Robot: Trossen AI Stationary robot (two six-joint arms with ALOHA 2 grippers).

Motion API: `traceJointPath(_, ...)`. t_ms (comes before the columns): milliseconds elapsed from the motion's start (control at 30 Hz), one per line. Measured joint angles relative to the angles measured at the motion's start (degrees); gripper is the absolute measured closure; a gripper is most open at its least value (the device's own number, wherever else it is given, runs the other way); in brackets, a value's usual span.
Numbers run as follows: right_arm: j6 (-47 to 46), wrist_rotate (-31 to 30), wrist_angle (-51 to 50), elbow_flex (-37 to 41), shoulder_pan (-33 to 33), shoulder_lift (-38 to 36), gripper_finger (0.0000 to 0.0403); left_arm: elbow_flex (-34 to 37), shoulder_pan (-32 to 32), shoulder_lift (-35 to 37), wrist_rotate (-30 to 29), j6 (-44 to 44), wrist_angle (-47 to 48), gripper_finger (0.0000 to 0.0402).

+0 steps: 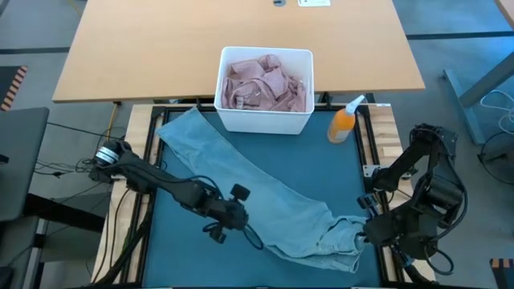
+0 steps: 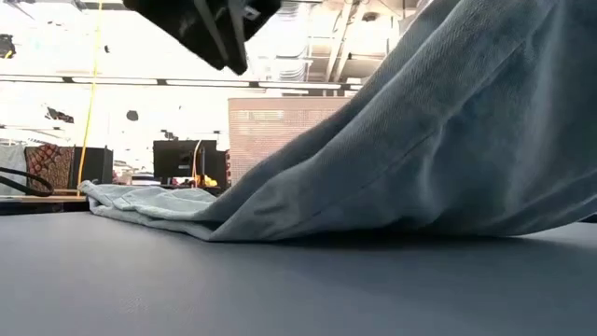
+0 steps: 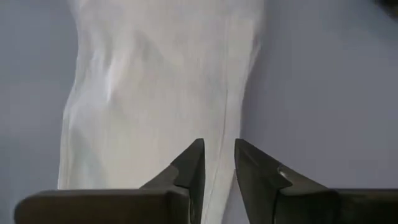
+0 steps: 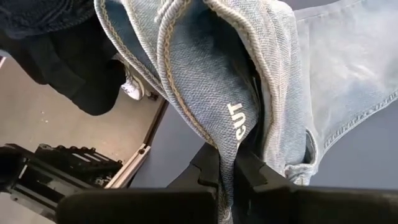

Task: Fold Laundry from Bin
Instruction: Fold the blue pants

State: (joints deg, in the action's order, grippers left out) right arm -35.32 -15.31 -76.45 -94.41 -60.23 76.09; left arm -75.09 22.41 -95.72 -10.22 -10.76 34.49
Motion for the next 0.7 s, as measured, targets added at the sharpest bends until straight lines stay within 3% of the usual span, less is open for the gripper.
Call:
traceJointPath(67, 0.3, 0.0, 0.0, 0.0, 0.0, 0.0, 0.0374, 1.5, -1.2, 0.3, -4.6, 3.3, -3.9, 0.0325)
traceJointPath(200, 0.9, 0.0, 2.1, 0.0, 0.0, 0.1, 0.0374, 8.0, -5.2, -2.6, -7.9, 5.2, -14.2, 0.0334)
traceJointPath(433, 4.9, -0.7, 6.3, -2.4, 0.0, 0.3, 0.0374, 19.0, -8.8, -7.2, -7.9, 9.1, -39.8, 0.0366)
traceJointPath(700, 21.0, -7.5, 6.4, -13.4, 1.1, 1.7, 0.0374, 18.1, -8.5, -17.5, -8.5, 14.8, -59.5, 0.0400)
